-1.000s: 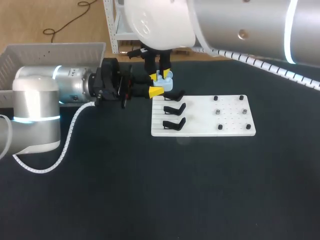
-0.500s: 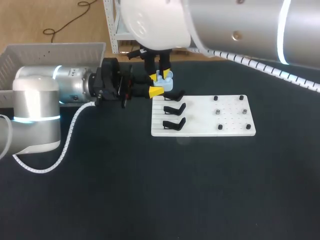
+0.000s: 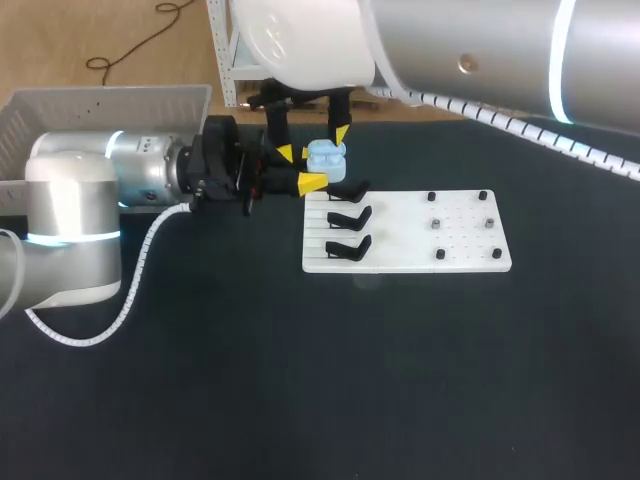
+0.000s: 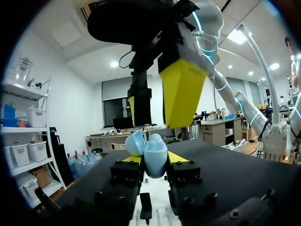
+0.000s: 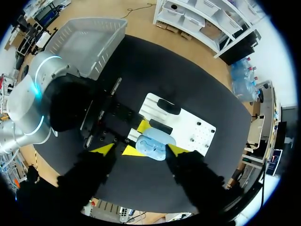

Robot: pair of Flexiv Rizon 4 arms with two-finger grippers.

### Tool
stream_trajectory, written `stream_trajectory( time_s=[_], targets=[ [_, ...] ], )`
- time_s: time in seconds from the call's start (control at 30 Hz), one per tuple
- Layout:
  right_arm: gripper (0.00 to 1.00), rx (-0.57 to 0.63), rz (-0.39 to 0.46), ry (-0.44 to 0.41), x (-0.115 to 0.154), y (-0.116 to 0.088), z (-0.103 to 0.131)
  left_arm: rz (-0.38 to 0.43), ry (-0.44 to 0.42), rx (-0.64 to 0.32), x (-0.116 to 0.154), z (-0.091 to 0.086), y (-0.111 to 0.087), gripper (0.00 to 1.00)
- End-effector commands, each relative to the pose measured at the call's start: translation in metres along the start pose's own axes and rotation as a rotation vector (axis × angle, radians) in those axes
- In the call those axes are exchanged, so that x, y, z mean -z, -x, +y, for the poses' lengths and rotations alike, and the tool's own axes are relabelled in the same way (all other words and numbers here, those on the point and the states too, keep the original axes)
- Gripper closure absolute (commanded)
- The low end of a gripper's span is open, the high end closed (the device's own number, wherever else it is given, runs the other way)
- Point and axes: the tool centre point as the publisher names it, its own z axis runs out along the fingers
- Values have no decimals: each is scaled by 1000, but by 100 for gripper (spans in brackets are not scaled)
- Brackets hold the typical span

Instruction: Pick up each earbud case from the left stands, insert the matching earbuds, close the lid, and place the case in the box.

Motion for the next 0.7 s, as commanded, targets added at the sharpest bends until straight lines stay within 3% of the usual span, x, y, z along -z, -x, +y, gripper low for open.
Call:
stream_trajectory(
  time_s=[0.03,0.33,0.7],
  targets=[
    [0,-56,-61,25,13,-14,-14,-1,3,-3,0,-1,-1,100],
    [0,-387,-164,41,10,8,-69,-1,3,-3,0,-1,-1,100],
    [0,-472,-142,28,-26,28,-86,-1,3,-3,0,-1,-1,100]
  ],
)
